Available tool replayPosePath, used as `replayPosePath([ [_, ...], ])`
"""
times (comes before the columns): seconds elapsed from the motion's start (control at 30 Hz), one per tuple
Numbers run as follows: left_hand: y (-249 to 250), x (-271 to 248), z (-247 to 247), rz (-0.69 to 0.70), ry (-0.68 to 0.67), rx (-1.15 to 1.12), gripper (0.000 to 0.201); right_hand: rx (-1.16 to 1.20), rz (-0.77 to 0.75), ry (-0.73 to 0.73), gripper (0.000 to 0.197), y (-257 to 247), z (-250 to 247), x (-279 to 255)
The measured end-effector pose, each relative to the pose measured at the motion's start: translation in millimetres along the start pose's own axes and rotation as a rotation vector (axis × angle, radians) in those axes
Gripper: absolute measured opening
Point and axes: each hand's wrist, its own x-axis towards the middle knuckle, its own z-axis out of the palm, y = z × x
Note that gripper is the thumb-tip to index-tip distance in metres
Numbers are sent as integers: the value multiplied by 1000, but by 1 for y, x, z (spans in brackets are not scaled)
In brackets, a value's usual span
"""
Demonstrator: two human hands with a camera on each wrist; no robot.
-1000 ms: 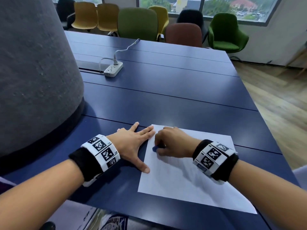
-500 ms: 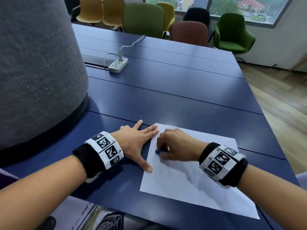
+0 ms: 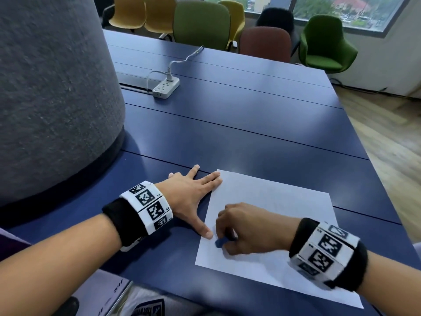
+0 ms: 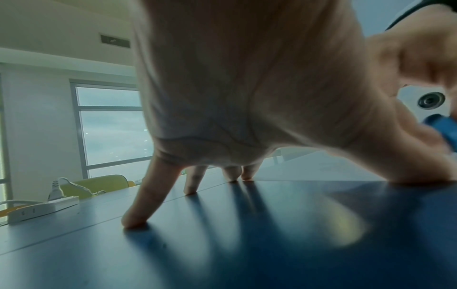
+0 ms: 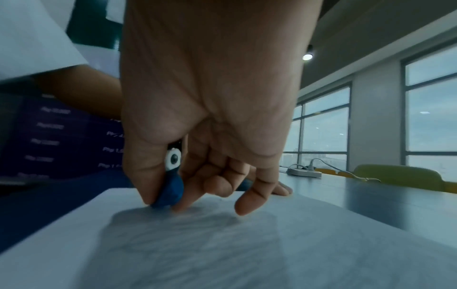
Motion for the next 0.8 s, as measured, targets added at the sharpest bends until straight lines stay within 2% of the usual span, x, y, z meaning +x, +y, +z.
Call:
replayPosePath([
  [0.2,-1,0,2,0,5,-13,138,-51,146,247,16,30,-24,24],
  [0.27,-1,0,1,0,5,-9,138,-14,120,197,13,24,-19,18],
  [0.37,-2,1,1,2,0,3,138,56,39,29,13,8,-8,6],
  [0.43,-2,2,2,4,-2,2,138,72,49,1,14,7,-9,6],
  [0.67,-3,1,4,8,5,-44,140,-21,294,392,14,51,-26,34],
  [0.73,-2,1,3,8,9,-42,141,7,301,421,12,55,-25,32],
  [0.8,-2,2,3,11,19,-37,140,28,215,343,11,48,-23,26],
])
